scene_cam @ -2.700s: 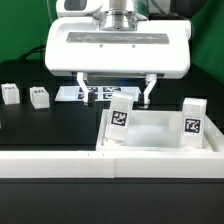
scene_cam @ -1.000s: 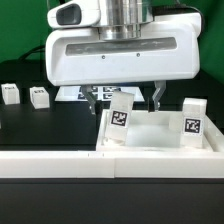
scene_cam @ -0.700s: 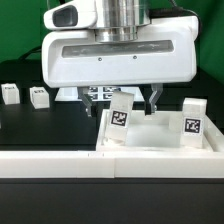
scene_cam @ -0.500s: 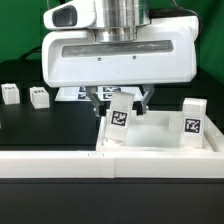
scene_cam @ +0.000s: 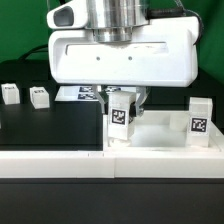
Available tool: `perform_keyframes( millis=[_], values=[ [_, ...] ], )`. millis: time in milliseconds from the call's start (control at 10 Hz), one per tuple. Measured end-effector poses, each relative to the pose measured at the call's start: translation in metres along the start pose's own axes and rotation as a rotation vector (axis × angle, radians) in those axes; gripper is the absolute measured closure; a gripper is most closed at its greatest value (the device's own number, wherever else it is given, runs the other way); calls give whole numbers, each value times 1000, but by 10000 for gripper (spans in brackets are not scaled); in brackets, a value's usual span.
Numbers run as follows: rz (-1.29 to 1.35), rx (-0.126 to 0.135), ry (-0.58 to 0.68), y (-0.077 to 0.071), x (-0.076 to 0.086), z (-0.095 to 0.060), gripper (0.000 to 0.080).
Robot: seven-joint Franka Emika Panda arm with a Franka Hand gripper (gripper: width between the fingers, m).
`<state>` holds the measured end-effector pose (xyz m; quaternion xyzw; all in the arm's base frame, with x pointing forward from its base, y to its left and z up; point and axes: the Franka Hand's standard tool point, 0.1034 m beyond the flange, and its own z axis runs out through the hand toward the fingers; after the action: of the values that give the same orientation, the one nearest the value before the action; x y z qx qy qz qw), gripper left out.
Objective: Assemble square table
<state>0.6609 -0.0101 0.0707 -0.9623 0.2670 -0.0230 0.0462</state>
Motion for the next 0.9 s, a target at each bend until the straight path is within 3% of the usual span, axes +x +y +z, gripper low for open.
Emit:
perform_keyframes(
  millis=[200, 300, 500, 600, 900],
  values=[
    [291, 27, -14, 2, 2, 1, 515],
    [481, 24, -29, -2, -1, 1, 515],
    [867, 56, -46, -7, -1, 2, 514],
    [980, 86, -37, -7, 3, 4, 514],
    [1018, 94, -34, -7, 3, 5, 513]
  ],
)
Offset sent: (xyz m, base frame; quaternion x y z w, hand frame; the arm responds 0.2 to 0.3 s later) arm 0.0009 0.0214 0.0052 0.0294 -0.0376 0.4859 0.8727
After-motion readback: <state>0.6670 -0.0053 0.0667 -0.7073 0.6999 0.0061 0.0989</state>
